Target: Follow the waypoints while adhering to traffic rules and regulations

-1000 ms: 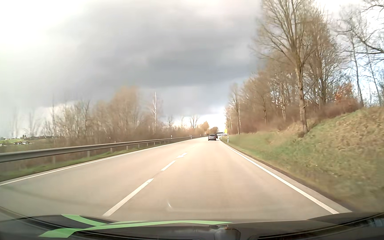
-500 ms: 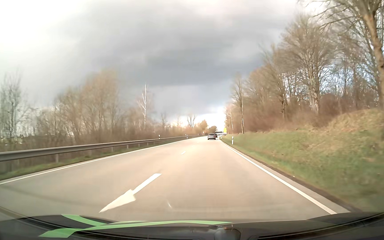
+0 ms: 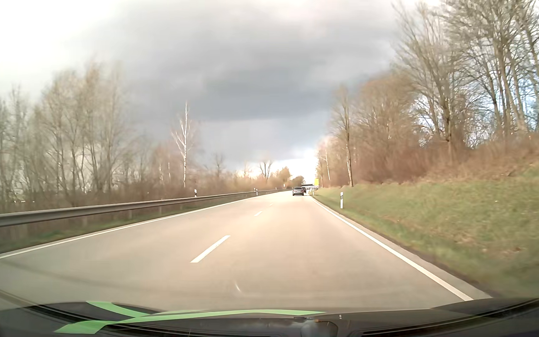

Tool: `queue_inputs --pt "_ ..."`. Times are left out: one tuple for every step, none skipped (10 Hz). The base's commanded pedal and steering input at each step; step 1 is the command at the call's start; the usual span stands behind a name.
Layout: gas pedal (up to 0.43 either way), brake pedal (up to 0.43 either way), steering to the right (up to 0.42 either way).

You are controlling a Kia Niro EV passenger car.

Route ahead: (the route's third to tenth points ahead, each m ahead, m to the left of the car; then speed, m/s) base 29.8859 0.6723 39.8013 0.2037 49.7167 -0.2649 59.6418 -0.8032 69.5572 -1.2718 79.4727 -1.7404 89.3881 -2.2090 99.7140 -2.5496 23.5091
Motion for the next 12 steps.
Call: queue_inputs --pt "0.209 0.000 -0.001" --pt "0.209 0.000 -0.001" --pt "0.209 0.000 0.000" --pt "0.209 0.000 0.000" --pt "0.209 0.000 0.000" --pt "0.209 0.000 0.000" --pt "0.209 0.000 0.000" --pt "0.209 0.000 0.000" --pt "0.209 0.000 0.000" --pt "0.209 0.000 0.000" --pt "0.209 0.000 0.000" --pt "0.209 0.000 0.001"
